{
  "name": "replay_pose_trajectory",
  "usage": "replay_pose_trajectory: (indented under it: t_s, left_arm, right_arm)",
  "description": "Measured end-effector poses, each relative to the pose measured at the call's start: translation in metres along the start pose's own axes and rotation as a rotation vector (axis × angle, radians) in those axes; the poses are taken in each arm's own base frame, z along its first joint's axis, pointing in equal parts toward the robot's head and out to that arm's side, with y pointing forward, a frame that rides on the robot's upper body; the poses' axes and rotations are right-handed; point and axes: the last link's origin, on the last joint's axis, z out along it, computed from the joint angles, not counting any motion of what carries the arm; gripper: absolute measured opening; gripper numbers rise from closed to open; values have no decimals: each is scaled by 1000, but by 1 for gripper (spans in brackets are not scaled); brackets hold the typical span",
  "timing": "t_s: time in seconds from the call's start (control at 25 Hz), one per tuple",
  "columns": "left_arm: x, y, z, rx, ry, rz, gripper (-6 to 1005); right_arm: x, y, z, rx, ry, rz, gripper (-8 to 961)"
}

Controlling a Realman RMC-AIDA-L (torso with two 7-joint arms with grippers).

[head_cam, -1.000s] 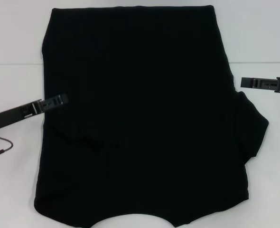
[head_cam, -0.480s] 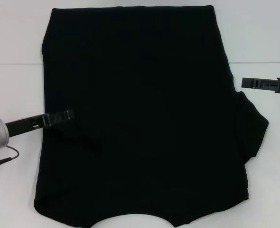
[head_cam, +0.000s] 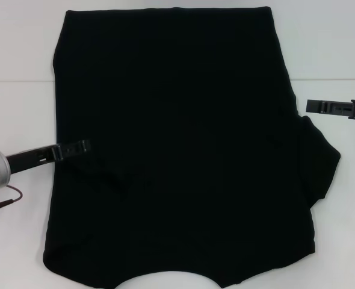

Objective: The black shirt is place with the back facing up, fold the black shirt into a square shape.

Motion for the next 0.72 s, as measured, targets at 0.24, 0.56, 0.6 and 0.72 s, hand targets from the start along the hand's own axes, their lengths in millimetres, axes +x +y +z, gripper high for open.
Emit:
replay_pose_trajectory:
  t_s: [0.24,0.56,0.6,0.72]
  left_arm:
    - [-1,-2,1,16,0,0,950]
    - [-2,0,1,4,-5,0,951]
    - [-2,1,1,0,-7,0,951]
    - [-2,3,2,-13,-15,7,951]
  right_arm:
    - [1,-1,0,7,-2,2,883]
    - [1,-1,0,7,-2,2,883]
    - [0,-1,0,7,-2,2,883]
    - [0,-1,0,7,-3,1,883]
